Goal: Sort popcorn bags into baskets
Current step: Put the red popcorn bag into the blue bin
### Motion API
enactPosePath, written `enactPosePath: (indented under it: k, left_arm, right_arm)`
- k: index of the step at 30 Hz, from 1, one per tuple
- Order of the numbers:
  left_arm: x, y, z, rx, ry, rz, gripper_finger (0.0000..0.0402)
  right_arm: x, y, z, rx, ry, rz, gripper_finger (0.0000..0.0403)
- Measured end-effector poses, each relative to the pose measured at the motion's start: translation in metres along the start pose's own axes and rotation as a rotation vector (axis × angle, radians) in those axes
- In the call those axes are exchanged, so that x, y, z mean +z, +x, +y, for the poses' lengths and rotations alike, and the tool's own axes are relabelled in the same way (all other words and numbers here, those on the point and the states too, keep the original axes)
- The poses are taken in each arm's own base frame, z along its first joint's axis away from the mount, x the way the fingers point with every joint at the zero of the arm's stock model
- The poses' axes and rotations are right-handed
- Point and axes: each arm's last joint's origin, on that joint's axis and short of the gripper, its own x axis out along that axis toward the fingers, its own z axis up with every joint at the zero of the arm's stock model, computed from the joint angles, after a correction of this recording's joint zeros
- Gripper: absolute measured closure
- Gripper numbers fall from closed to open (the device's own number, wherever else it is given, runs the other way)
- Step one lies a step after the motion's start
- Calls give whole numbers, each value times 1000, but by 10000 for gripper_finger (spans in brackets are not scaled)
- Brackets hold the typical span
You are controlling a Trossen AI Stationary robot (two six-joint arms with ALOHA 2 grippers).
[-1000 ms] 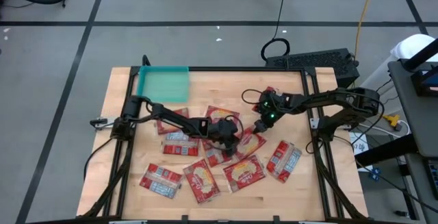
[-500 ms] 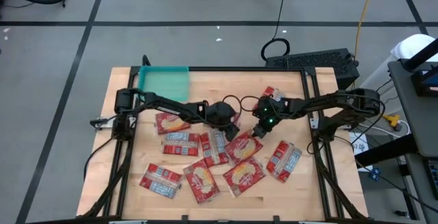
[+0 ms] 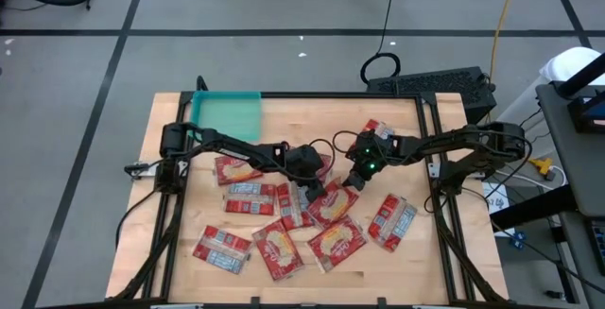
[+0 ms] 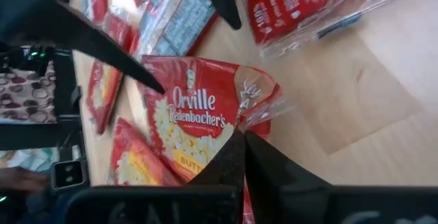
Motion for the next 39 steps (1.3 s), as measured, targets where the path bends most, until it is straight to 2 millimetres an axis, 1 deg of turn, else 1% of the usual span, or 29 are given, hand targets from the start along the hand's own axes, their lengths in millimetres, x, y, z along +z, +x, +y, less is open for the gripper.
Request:
enactPosePath:
  k: [2,4,5,8,11,14,16,17,18,21,23,26,30,34,36,39]
  left_arm:
    - [-1,3,2,-9,-4,9,82]
    - [-4,10,5,-32,-8,17,98]
    - [-6,14,7,-39,-13,29,110]
    - [-5,20,7,-94,-22,10,156]
    - [-4,20,6,-106,3,-5,217]
    - [-3,19,6,-125,31,-1,297]
    - [-1,17,6,-157,41,7,355]
    - [1,15,6,-175,37,11,375]
    - [3,12,6,-188,23,14,382]
    - [11,2,4,-203,13,-5,377]
    - [18,-11,0,-209,30,-30,377]
    - [30,-36,-8,-224,51,-73,384]
    - [41,-74,-14,-204,81,-99,384]
    - [47,-118,-19,-153,102,-122,383]
    - [47,-140,-20,-110,106,-134,381]
    - [46,-178,-21,-25,117,-177,380]
  right_arm:
    - [0,0,0,3,-10,-4,403]
    - [2,0,1,13,-33,-18,403]
    - [3,0,2,19,-42,-24,403]
    - [4,0,3,30,-59,-40,403]
    - [4,0,4,31,-56,-42,403]
    - [6,-1,5,41,-46,-56,403]
    - [7,-6,7,48,-41,-72,403]
    - [9,-8,8,56,-48,-90,403]
    - [10,-11,9,59,-51,-104,403]
    - [13,-24,12,68,-51,-151,400]
    - [15,-36,15,58,-36,-197,394]
    - [18,-55,19,58,-22,-280,382]
    - [19,-83,30,61,-9,-433,363]
    - [16,-107,40,72,-36,-570,347]
    - [14,-114,43,70,-41,-609,342]
    - [13,-119,44,69,-41,-640,339]
